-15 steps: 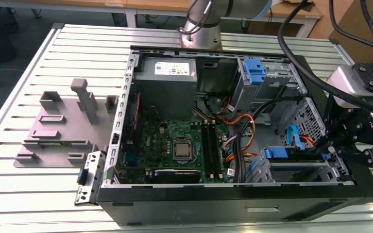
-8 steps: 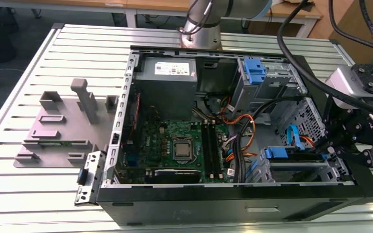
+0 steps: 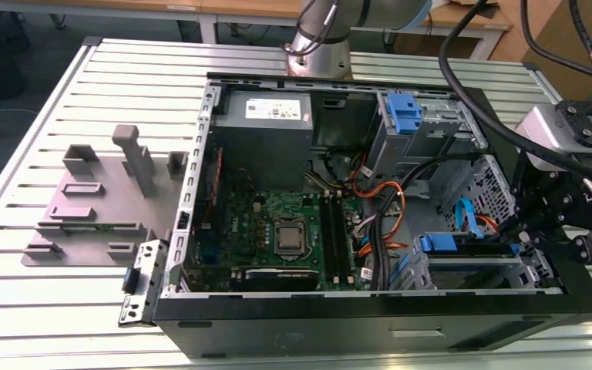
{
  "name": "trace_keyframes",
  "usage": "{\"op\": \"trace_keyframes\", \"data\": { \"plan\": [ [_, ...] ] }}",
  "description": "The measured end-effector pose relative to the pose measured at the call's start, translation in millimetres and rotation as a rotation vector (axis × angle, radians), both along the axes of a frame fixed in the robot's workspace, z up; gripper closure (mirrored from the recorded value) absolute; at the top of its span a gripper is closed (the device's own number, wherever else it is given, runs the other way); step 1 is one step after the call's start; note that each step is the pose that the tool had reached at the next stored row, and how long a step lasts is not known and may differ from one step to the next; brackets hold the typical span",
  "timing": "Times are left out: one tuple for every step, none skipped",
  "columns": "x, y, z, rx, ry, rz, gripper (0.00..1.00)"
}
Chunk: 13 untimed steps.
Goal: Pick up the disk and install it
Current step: 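Insert the second disk wire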
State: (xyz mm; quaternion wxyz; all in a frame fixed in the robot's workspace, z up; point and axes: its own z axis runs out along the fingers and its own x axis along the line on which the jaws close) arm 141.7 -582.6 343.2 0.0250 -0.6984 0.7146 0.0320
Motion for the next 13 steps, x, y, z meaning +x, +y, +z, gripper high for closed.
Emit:
{"op": "trace_keyframes", "data": {
  "plan": [
    [0.0, 0.1, 0.0, 0.0, 0.0, 0.0, 0.84],
    [0.0, 0.1, 0.0, -0.0001, 0.0, 0.0, 0.84],
    [0.0, 0.1, 0.0, -0.0001, 0.0, 0.0, 0.84],
    [0.0, 0.1, 0.0, -0.0001, 0.0, 0.0, 0.84],
    [0.0, 0.1, 0.0, -0.0001, 0.0, 0.0, 0.84],
    [0.0, 0.1, 0.0, -0.0001, 0.0, 0.0, 0.84],
    [0.0, 0.1, 0.0, -0.0001, 0.0, 0.0, 0.84],
    [0.0, 0.1, 0.1, -0.0001, 0.0, 0.0, 0.84],
    [0.0, 0.1, 0.0, -0.0001, 0.0, 0.0, 0.82],
    [0.0, 0.2, 0.0, -0.0001, 0.0, 0.0, 0.82],
    [0.0, 0.2, 0.0, -0.0001, 0.0, 0.0, 0.76],
    [0.0, 0.2, 0.0, -0.0001, 0.0, 0.0, 0.76],
    [0.0, 0.2, -0.1, -0.0005, 0.0, 0.0, 0.76]
  ]
}}
